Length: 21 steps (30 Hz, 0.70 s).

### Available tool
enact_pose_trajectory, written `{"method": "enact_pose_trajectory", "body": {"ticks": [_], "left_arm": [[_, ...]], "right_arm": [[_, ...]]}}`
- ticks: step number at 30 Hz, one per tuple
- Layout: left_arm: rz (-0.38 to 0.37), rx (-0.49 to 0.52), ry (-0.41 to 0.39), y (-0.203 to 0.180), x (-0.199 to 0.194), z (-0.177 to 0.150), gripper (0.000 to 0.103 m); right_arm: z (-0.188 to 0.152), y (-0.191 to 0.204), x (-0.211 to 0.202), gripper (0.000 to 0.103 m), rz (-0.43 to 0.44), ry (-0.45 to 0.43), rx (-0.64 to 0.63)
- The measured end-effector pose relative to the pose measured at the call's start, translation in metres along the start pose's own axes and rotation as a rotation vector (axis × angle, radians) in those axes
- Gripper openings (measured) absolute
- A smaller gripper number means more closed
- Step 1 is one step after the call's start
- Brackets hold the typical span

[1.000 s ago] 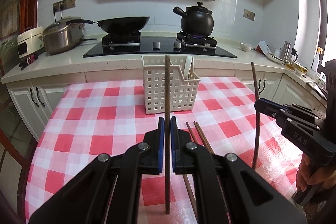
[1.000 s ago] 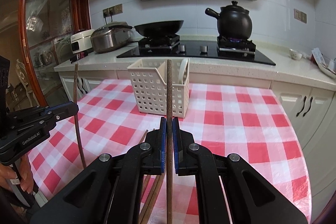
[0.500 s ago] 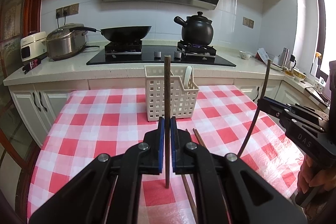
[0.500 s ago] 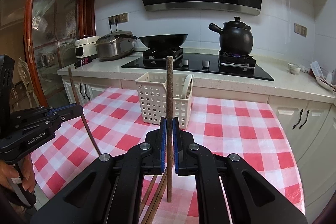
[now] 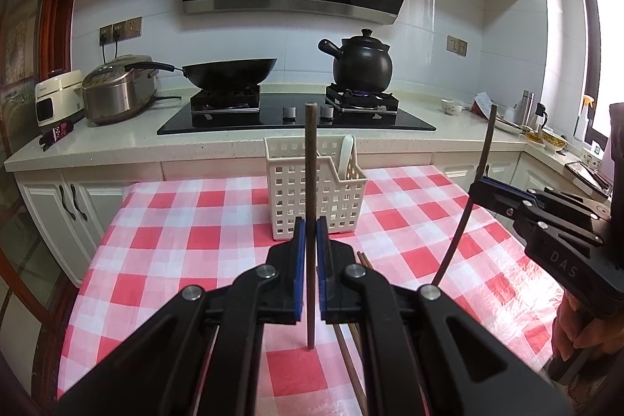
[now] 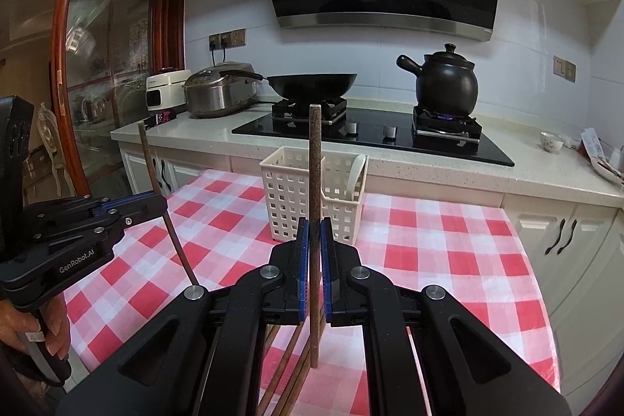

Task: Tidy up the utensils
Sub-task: 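Lift both chopsticks upright off the table, then carry both chopsticks over the white basket and lower them in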

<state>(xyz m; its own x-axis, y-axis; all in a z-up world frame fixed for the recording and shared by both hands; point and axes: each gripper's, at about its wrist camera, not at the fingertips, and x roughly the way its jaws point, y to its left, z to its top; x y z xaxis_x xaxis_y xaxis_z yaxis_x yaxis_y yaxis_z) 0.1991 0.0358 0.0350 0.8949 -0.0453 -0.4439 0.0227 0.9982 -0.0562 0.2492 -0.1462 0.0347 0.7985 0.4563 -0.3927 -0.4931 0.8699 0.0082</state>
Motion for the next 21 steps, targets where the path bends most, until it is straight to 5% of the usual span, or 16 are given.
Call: {"method": "enact_pose_trajectory", "body": {"ticks": [21], "left_arm": [[0.025,0.072,-0.151,-0.012,0.0,0.085,0.006]], "right_arm": [[0.075,0.002,0.012,0.006,0.0,-0.138,-0.049]]}}
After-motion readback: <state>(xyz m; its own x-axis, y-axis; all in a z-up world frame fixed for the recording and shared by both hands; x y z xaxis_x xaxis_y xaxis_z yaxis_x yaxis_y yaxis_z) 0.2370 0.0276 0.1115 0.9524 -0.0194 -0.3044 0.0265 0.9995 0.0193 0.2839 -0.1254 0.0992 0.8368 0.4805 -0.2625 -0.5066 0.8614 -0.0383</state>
